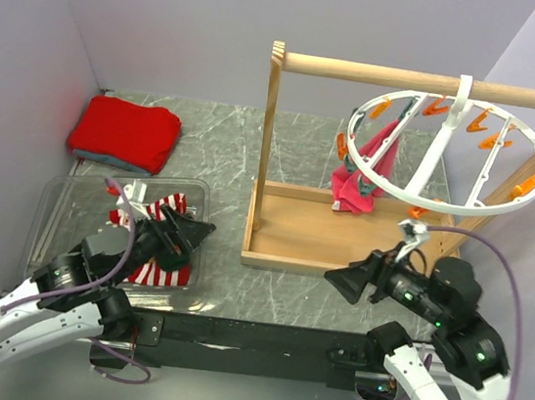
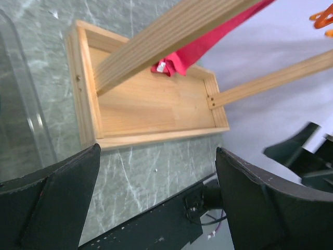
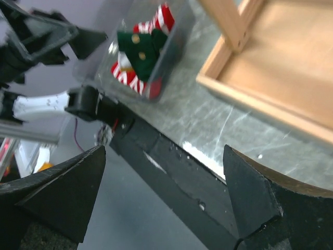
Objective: Remove the socks clipped to the hanger
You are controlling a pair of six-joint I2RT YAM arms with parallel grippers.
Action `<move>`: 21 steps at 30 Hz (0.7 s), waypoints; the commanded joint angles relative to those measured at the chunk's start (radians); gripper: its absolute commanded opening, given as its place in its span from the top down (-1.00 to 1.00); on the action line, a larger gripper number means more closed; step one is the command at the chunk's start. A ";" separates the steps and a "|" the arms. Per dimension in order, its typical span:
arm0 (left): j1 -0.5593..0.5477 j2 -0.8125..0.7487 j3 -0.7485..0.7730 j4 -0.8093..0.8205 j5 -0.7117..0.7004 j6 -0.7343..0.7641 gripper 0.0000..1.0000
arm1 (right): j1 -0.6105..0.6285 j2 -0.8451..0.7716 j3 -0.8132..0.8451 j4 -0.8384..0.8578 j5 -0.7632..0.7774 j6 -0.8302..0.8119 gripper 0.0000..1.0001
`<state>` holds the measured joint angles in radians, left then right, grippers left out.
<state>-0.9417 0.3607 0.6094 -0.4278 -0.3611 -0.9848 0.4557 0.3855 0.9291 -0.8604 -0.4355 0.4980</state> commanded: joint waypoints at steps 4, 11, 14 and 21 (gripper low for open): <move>0.003 0.072 -0.124 0.181 0.160 -0.025 -0.93 | 0.006 0.012 -0.206 0.300 -0.036 0.117 -0.99; 0.003 -0.028 -0.299 0.420 0.267 -0.060 -0.93 | 0.064 0.064 -0.506 0.728 -0.074 0.292 -0.99; 0.001 -0.112 -0.384 0.527 0.300 -0.066 -0.93 | 0.133 0.101 -0.576 0.854 0.026 0.287 -1.00; 0.001 -0.327 -0.603 0.624 0.366 -0.112 -0.93 | 0.198 0.122 -0.805 1.256 0.158 0.373 -0.99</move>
<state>-0.9417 0.1440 0.0864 0.0792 -0.0654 -1.0637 0.6155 0.5331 0.2173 0.0700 -0.3973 0.8032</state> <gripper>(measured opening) 0.963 0.996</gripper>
